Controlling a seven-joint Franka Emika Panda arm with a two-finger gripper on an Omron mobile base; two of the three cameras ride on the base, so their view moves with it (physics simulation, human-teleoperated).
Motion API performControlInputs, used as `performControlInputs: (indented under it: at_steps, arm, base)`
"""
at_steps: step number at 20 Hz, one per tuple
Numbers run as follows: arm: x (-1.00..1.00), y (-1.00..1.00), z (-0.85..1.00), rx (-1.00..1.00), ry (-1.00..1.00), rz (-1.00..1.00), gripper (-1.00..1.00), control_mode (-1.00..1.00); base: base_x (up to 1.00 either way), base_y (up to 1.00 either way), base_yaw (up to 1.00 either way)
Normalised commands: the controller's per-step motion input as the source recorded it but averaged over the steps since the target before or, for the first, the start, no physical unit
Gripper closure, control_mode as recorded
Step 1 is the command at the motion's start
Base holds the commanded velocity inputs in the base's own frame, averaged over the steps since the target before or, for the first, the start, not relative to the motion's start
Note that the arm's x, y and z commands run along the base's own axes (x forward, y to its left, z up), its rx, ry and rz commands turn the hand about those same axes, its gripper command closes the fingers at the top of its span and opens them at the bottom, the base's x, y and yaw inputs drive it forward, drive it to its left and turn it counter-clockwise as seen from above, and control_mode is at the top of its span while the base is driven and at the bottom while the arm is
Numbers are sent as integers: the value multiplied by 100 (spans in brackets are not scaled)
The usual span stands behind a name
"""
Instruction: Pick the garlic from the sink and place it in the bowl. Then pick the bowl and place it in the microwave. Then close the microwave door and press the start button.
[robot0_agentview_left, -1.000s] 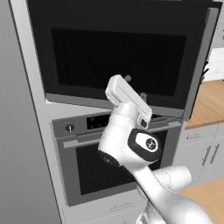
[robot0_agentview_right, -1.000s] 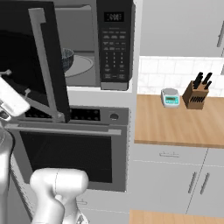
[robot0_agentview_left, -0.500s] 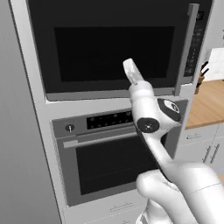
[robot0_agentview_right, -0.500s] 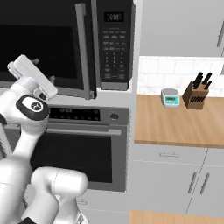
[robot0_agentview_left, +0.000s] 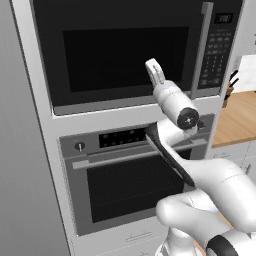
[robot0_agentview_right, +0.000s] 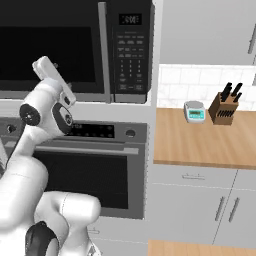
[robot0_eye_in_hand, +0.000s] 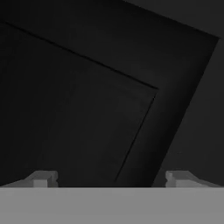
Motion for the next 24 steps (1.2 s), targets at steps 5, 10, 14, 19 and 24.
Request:
performControlInputs:
  at_steps: [5,10,14,19,24]
  arm:
    - [-60,2,29,0,12,12,-100,-100]
    - [-100,-21,19,5,6,4,-100,-100]
    - [-99,-51,-7,21,24,4,-100,-100]
    - [-78,-63,-13,34,33,8,-100,-100]
    - [-52,-57,-14,33,18,14,-100,-100]
  base:
    - [0,0,0]
    - [0,0,0]
    - [0,0,0]
    - [0,0,0]
    - [0,0,0]
